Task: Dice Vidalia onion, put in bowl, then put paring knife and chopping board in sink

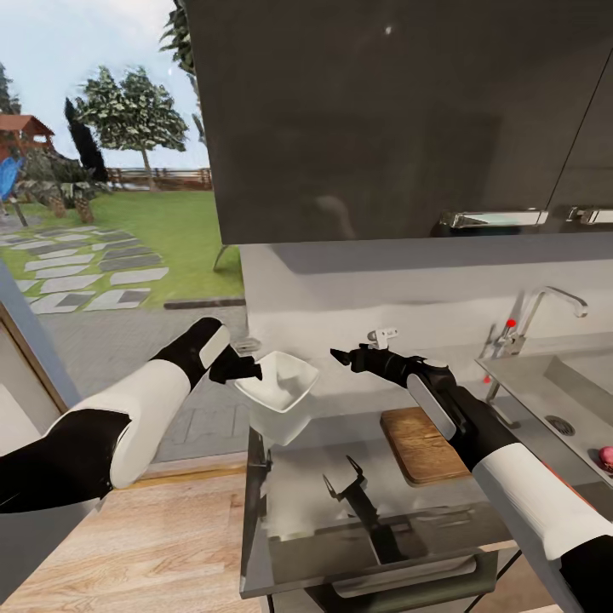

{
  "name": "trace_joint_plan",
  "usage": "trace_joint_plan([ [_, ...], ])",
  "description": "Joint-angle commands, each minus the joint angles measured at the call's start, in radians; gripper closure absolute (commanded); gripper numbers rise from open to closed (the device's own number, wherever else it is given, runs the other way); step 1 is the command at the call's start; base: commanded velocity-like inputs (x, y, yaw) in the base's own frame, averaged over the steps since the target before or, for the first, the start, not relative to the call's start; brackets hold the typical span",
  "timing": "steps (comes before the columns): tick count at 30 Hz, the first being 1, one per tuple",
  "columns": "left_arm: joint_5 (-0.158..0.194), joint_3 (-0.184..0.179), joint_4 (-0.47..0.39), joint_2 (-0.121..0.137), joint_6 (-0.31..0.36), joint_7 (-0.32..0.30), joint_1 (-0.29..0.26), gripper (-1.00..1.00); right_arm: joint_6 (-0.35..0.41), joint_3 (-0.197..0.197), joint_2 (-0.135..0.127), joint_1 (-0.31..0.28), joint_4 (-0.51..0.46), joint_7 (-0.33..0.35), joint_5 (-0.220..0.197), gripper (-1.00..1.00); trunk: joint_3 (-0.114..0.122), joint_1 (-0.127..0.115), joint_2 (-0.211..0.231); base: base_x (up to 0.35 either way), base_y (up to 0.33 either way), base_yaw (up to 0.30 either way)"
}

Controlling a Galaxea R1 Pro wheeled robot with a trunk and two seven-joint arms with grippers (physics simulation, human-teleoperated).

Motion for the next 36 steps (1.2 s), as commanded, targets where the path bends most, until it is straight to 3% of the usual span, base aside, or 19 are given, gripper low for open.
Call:
trace_joint_plan([
  [1,0.011,-0.007,-0.001,0.0,0.003,0.008,-0.001,-1.0,0.003,0.003,-0.001,-0.001,-0.001,0.0,-0.007,-1.0,-0.002,0.001,-0.002,0.0,0.0,0.0],
  [9,0.011,-0.004,-0.004,0.005,-0.006,0.008,0.0,-1.0,0.0,0.004,-0.001,-0.001,-0.001,0.002,-0.008,-1.0,-0.002,0.001,-0.002,0.0,0.0,0.0],
  [16,0.011,0.0,-0.01,0.013,-0.075,0.01,0.0,-1.0,-0.001,0.006,-0.001,-0.001,-0.002,0.003,-0.008,-1.0,-0.002,0.001,-0.002,0.0,0.0,0.0],
  [36,0.012,0.0,-0.006,0.012,-0.144,0.011,0.0,-1.0,-0.002,0.004,-0.001,-0.001,-0.011,0.0,-0.008,-1.0,-0.009,0.001,-0.002,0.0,0.0,0.0],
])
